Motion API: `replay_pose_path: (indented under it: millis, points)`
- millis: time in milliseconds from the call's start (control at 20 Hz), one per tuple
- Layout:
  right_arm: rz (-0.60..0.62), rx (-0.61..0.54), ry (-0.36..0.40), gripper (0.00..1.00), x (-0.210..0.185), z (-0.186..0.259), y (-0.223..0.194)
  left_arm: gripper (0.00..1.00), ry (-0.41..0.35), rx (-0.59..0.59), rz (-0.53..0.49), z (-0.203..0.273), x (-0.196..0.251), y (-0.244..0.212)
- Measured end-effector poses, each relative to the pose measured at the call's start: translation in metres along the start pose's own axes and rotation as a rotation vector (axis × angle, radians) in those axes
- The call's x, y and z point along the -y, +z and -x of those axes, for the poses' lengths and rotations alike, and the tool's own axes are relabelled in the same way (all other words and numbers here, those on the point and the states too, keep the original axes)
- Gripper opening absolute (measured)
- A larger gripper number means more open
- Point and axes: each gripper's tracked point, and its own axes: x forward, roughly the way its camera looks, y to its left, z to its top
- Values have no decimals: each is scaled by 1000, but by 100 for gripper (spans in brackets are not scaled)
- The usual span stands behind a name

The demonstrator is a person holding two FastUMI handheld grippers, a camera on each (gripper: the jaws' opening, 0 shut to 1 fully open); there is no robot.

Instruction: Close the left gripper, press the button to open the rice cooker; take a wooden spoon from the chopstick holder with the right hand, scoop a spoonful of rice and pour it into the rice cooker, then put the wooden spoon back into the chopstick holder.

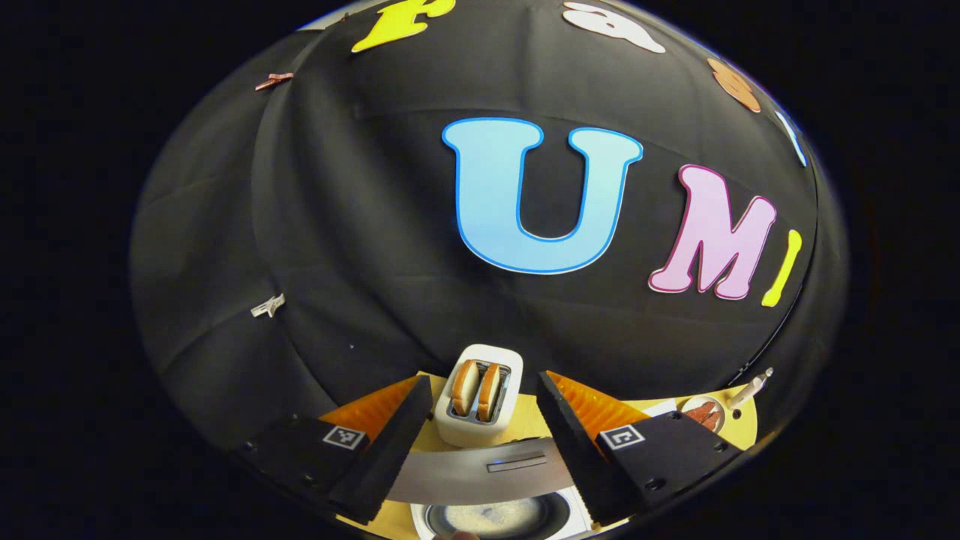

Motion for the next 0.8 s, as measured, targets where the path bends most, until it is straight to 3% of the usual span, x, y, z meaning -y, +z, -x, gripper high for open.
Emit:
replay_pose_path:
  millis: [400,800]
  points:
    - [-20,2,77,99,-22,-6,-5,99,1,-118,29,37,12,-38]
    - [-37,-17,153,99,-49,-13,-20,99,-2,-199,62,82,26,-118]
